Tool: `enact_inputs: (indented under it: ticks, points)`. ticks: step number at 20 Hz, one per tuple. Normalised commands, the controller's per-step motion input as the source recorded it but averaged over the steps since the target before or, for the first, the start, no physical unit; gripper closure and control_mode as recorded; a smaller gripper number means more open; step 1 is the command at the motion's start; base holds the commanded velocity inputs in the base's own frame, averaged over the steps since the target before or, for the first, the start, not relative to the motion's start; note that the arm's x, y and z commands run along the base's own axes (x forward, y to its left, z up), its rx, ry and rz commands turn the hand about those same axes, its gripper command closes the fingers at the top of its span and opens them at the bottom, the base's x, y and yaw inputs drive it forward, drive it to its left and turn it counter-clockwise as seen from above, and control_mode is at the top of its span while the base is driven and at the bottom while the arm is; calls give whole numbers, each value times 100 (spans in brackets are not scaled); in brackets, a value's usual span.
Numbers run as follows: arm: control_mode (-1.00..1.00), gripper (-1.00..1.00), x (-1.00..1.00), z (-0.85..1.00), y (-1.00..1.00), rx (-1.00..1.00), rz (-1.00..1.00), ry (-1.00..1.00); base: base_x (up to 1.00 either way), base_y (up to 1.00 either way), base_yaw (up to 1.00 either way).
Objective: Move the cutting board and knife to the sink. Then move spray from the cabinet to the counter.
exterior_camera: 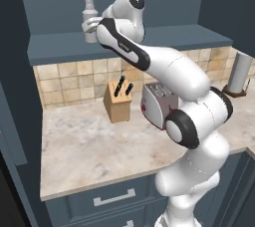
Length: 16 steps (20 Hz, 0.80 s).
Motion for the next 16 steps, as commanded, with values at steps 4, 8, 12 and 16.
enact_inputs:
  ticks: [4, 8, 12, 16]
  points:
    - [-100, -100, 31, -11, 0, 0, 0, 0, 0, 0, 0]
    - [-100, -100, 27, -1, 2, 0, 0, 0, 0, 0, 0]
    - [-100, -100, 12, 0, 8, 0, 0, 0, 0, 0, 0]
    - [-100, -100, 9, 0, 14, 0, 0, 0, 0, 0, 0]
